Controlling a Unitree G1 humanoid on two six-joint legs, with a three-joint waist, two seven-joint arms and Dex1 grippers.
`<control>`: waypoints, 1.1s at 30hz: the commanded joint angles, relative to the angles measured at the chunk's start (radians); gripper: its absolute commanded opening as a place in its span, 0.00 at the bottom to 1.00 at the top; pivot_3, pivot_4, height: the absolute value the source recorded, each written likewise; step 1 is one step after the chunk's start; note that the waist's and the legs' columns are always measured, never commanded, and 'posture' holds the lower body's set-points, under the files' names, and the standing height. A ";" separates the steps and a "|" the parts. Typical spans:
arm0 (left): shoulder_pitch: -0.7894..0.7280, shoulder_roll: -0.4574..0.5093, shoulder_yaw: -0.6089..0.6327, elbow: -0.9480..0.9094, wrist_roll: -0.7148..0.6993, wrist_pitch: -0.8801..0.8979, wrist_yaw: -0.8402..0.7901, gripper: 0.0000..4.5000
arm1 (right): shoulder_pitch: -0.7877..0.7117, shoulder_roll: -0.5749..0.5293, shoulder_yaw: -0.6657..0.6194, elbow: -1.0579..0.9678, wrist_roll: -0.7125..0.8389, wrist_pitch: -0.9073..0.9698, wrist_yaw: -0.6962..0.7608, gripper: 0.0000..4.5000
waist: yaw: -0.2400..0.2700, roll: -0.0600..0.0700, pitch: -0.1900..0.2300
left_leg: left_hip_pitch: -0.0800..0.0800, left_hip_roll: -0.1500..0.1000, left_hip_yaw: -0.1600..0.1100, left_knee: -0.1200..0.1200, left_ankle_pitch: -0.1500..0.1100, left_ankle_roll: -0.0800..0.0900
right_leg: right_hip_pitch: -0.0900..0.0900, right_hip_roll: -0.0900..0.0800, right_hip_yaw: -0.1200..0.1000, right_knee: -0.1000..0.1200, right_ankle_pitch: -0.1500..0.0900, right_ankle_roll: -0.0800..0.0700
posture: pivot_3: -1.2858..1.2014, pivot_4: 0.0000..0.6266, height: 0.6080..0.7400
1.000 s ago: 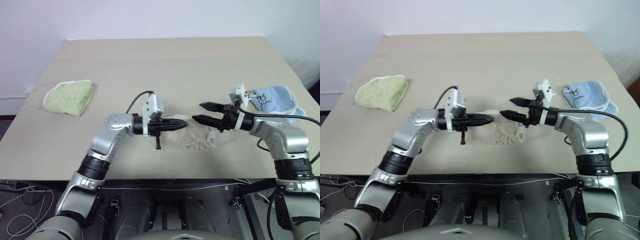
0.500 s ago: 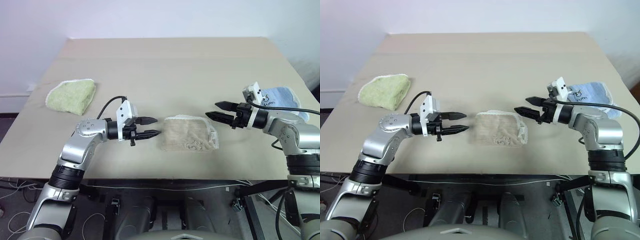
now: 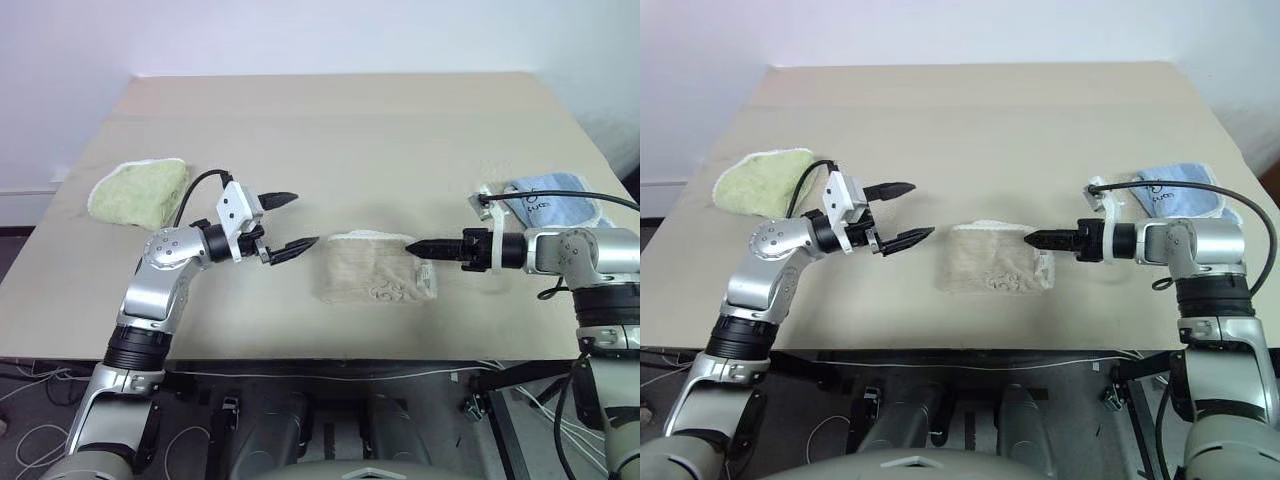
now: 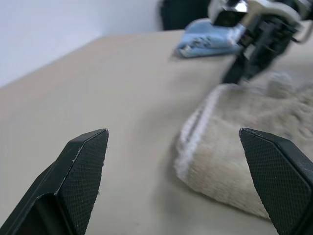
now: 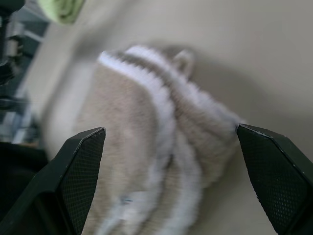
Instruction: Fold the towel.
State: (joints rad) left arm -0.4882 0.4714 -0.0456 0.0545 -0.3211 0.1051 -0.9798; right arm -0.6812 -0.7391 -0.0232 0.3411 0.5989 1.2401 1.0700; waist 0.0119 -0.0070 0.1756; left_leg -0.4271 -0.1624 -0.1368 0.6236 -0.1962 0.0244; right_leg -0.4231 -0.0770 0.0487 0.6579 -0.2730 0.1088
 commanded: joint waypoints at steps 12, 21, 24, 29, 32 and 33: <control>0.036 0.030 -0.012 -0.078 -0.053 0.051 -0.072 1.00 | -0.014 -0.031 0.109 0.040 -0.002 0.059 0.079 1.00 | -0.001 0.000 0.000 | 0.000 0.000 0.000 -0.001 0.000 0.000 | 0.000 0.000 0.000 -0.001 0.000 0.000 | 0.52 0.24 1.00; 0.039 0.023 -0.032 -0.083 -0.033 0.038 -0.069 1.00 | 0.062 0.121 0.046 -0.089 0.086 0.182 -0.003 0.91 | -0.016 -0.001 0.000 | 0.001 0.000 0.000 -0.002 0.000 0.000 | 0.000 0.000 0.000 -0.001 0.000 0.000 | 0.52 0.24 1.00; 0.034 0.020 -0.037 -0.079 -0.028 0.031 -0.072 1.00 | 0.073 0.155 0.035 -0.095 0.078 0.181 -0.041 0.72 | -0.026 -0.001 0.000 | 0.001 0.000 0.000 -0.002 0.000 0.000 | 0.000 0.000 0.000 -0.001 0.000 0.000 | 0.52 0.24 1.00; 0.033 0.022 -0.042 -0.073 -0.021 0.025 -0.068 1.00 | 0.057 0.149 0.000 -0.064 0.075 0.150 -0.051 0.32 | -0.024 0.000 0.000 | 0.001 0.000 0.000 -0.002 0.000 0.000 | -0.001 0.000 0.000 0.000 0.000 0.000 | 0.52 0.24 1.00; 0.038 0.021 -0.046 -0.075 -0.016 0.024 -0.066 1.00 | 0.045 0.139 -0.023 -0.048 0.078 0.139 -0.055 0.11 | -0.026 -0.001 -0.001 | 0.001 0.000 0.000 -0.001 0.000 0.000 | 0.001 0.000 0.000 0.000 0.000 0.000 | 0.52 0.24 1.00; 0.040 0.021 -0.048 -0.076 -0.015 0.027 -0.067 1.00 | 0.042 0.136 -0.030 -0.045 0.081 0.136 -0.057 0.04 | -0.026 -0.001 -0.001 | 0.001 0.000 0.000 0.000 0.000 0.000 | 0.002 0.000 0.000 0.000 0.000 0.000 | 0.52 0.24 1.00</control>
State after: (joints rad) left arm -0.4406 0.4892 -0.0968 0.0027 -0.3361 0.1462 -1.0436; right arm -0.6189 -0.5894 -0.0192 0.2839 0.6806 1.4028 1.0248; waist -0.0140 -0.0077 0.1750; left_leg -0.4254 -0.1621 -0.1368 0.6241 -0.1963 0.0244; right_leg -0.4207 -0.0766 0.0487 0.6575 -0.2721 0.1092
